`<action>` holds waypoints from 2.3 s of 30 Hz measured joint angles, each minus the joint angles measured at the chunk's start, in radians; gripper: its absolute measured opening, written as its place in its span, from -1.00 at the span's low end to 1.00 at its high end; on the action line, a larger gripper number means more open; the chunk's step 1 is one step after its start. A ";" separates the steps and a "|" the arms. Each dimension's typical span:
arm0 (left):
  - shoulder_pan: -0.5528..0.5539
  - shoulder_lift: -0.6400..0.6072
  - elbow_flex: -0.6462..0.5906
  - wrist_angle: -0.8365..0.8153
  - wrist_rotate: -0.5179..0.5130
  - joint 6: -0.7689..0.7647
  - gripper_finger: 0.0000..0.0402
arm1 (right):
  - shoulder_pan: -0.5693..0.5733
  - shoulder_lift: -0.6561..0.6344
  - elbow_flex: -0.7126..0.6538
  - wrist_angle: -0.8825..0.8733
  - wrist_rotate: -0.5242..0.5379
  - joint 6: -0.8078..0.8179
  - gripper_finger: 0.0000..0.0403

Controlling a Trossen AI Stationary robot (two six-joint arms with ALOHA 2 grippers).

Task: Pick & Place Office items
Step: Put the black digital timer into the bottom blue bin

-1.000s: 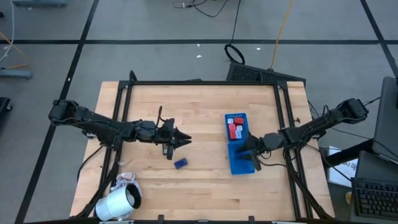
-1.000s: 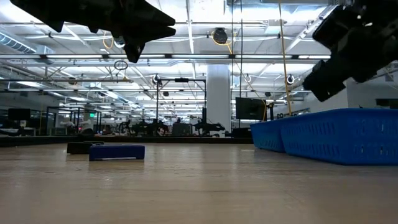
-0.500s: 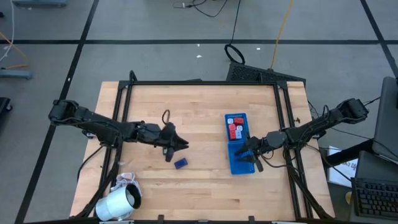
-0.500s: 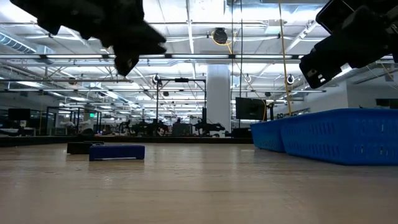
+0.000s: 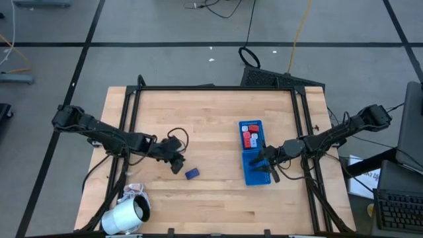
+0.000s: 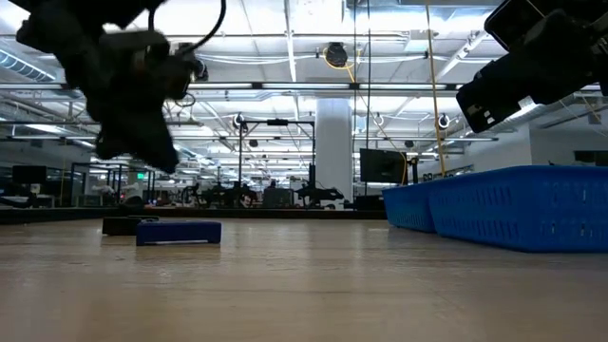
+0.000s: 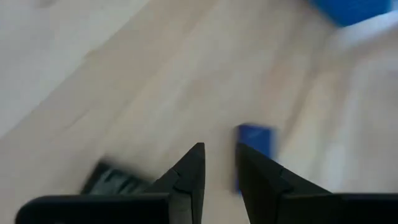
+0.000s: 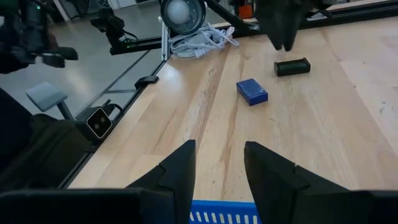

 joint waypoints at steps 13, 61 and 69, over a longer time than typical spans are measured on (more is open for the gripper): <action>0.000 0.014 0.000 -0.233 -0.041 -0.475 0.24 | 0.000 0.000 0.000 0.000 0.000 0.000 -0.38; 0.091 0.334 0.283 -0.415 0.017 -0.460 0.01 | 0.000 0.000 0.000 0.024 0.008 -0.026 -0.38; 0.126 0.427 0.288 -0.370 0.034 -0.487 0.05 | 0.000 0.000 0.000 0.041 0.005 -0.026 -0.38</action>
